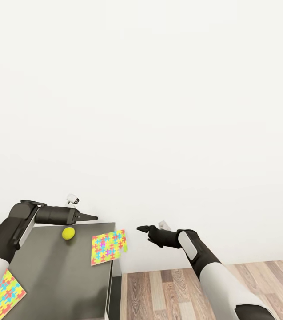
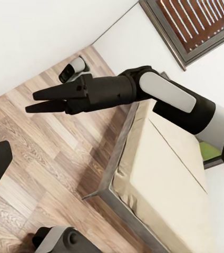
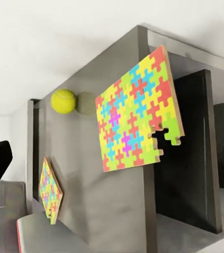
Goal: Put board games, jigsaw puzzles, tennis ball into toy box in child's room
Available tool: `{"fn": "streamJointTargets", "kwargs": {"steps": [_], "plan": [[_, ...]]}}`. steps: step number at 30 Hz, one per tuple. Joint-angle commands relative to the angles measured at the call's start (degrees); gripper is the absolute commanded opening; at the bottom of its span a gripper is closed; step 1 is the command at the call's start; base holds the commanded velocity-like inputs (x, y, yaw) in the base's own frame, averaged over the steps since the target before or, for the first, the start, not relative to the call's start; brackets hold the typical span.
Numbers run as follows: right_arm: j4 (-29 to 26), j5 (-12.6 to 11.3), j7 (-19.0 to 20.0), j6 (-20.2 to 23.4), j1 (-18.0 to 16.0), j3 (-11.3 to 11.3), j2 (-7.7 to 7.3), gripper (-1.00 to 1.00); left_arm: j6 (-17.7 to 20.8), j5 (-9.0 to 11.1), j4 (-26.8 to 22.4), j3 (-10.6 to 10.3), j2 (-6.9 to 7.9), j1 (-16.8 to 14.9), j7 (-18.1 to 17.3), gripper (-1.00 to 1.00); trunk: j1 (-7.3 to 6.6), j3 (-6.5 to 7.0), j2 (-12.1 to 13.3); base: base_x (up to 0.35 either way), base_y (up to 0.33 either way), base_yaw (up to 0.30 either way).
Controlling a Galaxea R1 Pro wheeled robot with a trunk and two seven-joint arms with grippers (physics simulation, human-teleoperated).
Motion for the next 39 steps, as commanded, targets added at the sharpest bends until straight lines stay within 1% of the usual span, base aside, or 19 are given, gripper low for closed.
{"fn": "streamJointTargets", "kwargs": {"steps": [1,8,10,12,13,14,16,18,24,28,32,39], "plan": [[0.0,-0.1,0.1,0.4,0.0,-0.2,-0.01,1.0,0.6,0.3,0.0,-0.2,0.07,-0.1,0.0,1.0,0.24,-0.28,-0.5,0.0,0.0,0.0],[-0.1,-0.5,0.8,0.5,0.0,-0.2,-0.05,1.0,0.5,0.3,0.0,-0.1,0.07,-0.1,0.0,1.0,1.78,-1.53,-3.3,0.0,0.0,0.0],[-0.1,-0.6,2.6,0.6,0.0,-0.2,-0.1,1.0,0.5,0.4,0.0,0.0,0.08,-0.1,0.0,1.0,2.22,-1.89,-4.1,0.0,0.0,0.0],[-0.1,-0.5,6.8,0.6,0.0,-0.2,-0.2,1.0,0.5,0.4,0.0,0.1,0.12,-0.1,0.0,1.0,2.66,-2.25,-4.9,0.0,0.0,0.0],[-0.1,-0.4,8.0,0.6,0.0,-0.2,-0.23,1.0,0.5,0.4,0.0,0.1,0.13,-0.1,0.0,1.0,2.88,-2.43,-5.3,0.0,0.0,0.0],[-0.1,-0.2,10.4,0.6,0.0,-0.2,-0.31,1.0,0.5,0.4,0.0,0.2,0.14,-0.2,0.0,1.0,3.1,-2.61,-5.7,0.0,0.0,0.0],[0.0,-0.1,13.3,0.5,0.0,-0.1,-0.42,1.0,0.5,0.4,0.0,0.2,0.15,-0.2,0.0,1.0,3.54,-2.97,-6.5,0.0,0.0,0.0],[0.1,0.0,14.8,0.5,0.0,-0.1,-0.68,1.0,0.5,0.4,0.0,0.3,0.15,-0.2,0.0,1.0,3.97,-3.33,-7.3,0.0,0.0,0.0],[0.2,0.0,16.3,0.5,0.0,-0.2,-1.11,1.0,0.6,0.4,0.0,0.3,0.12,-0.2,0.0,1.0,5.29,-4.41,-9.7,0.0,0.0,0.0],[0.2,0.0,16.8,0.5,0.1,-0.3,-1.2,1.0,0.6,0.4,0.0,0.2,-0.17,-0.2,0.0,1.0,6.17,-5.12,-11.3,0.0,0.0,0.0],[0.2,0.0,16.6,0.4,0.1,-0.2,-1.15,1.0,0.6,0.4,0.0,0.2,-0.47,-0.2,0.0,1.0,7.05,-5.84,-12.9,0.0,0.0,0.0],[0.3,0.0,16.4,0.2,0.1,-0.1,-1.07,1.0,0.5,0.4,0.0,0.3,-0.54,-0.2,0.0,1.0,8.59,-7.1,-15.7,0.0,0.0,0.0]]}}
